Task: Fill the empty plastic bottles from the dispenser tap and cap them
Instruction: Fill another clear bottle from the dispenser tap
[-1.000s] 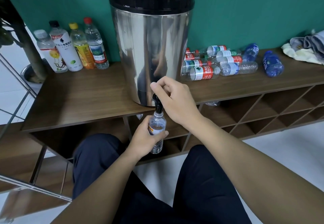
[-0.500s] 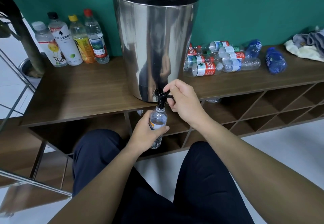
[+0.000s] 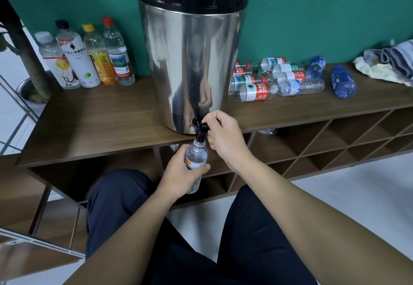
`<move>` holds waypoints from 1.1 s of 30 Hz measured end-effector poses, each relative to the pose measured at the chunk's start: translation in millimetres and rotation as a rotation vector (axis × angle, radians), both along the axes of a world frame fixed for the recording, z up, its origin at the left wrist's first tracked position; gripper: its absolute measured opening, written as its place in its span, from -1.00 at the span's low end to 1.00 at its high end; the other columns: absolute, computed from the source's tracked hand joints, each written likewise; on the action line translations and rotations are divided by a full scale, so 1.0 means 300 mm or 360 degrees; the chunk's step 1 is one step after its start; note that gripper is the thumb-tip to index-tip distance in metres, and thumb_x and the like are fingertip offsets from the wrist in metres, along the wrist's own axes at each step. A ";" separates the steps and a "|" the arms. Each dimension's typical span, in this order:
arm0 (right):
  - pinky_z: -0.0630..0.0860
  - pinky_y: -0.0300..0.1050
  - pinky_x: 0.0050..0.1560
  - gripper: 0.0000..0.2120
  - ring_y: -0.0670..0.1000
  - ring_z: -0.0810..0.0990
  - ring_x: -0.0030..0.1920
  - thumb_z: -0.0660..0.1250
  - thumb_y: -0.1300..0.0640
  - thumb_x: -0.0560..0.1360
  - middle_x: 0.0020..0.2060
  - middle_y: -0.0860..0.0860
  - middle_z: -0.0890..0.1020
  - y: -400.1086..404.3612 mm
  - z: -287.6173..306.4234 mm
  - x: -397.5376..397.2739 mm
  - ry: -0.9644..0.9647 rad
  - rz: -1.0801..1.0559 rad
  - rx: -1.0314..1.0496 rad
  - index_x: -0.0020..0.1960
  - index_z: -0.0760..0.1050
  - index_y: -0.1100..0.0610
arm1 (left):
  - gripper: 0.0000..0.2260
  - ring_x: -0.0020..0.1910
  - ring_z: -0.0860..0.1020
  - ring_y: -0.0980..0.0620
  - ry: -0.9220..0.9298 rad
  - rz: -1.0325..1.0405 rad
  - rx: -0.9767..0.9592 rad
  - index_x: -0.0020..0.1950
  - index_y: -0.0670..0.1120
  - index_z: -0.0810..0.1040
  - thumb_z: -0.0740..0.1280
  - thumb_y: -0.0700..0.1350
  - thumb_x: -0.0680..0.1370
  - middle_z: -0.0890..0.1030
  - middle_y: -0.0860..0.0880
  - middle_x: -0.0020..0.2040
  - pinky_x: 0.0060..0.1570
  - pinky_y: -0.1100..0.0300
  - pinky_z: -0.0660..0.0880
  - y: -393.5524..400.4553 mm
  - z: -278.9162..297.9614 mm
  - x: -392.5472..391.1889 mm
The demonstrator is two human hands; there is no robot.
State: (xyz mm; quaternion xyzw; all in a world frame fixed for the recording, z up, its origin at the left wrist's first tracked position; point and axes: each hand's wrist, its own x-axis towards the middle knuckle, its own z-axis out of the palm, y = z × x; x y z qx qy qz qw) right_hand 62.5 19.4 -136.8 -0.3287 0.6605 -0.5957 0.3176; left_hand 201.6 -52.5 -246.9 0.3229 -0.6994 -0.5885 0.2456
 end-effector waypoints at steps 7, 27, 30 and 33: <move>0.33 -0.20 -0.26 -0.76 -0.19 0.40 -0.41 0.27 0.04 0.77 -0.46 -0.24 0.46 -0.010 -0.018 0.002 0.0136 -0.0053 -0.0036 -0.06 0.58 0.01 | -0.57 0.11 0.73 0.14 0.0000 0.0004 0.0025 0.30 0.05 0.62 0.68 -0.16 0.52 0.77 0.12 0.13 0.19 0.20 0.61 0.003 0.008 -0.006; 0.34 -0.26 -0.35 -0.78 -0.18 0.39 -0.44 0.28 0.06 0.78 -0.47 -0.22 0.46 -0.002 -0.020 0.000 0.0127 -0.0016 -0.0059 -0.03 0.56 0.06 | -0.57 0.12 0.72 0.15 -0.0032 0.0004 0.0008 0.30 0.06 0.62 0.69 -0.12 0.51 0.76 0.14 0.13 0.26 0.12 0.63 0.012 0.009 -0.004; 0.35 -0.27 -0.35 -0.78 -0.18 0.40 -0.43 0.28 0.06 0.78 -0.47 -0.23 0.46 -0.003 -0.022 0.004 0.0134 -0.0032 -0.0056 -0.02 0.56 0.05 | -0.57 0.13 0.72 0.16 -0.0040 0.0006 0.0009 0.30 0.08 0.62 0.69 -0.11 0.51 0.76 0.15 0.14 0.25 0.14 0.62 0.013 0.010 -0.004; 0.35 -0.28 -0.34 -0.79 -0.19 0.41 -0.43 0.28 0.05 0.78 -0.47 -0.23 0.47 -0.005 -0.027 0.007 0.0144 -0.0054 -0.0057 -0.01 0.56 0.04 | -0.57 0.14 0.72 0.15 -0.0036 0.0003 0.0005 0.31 0.08 0.62 0.69 -0.11 0.52 0.76 0.14 0.15 0.27 0.12 0.62 0.013 0.010 -0.002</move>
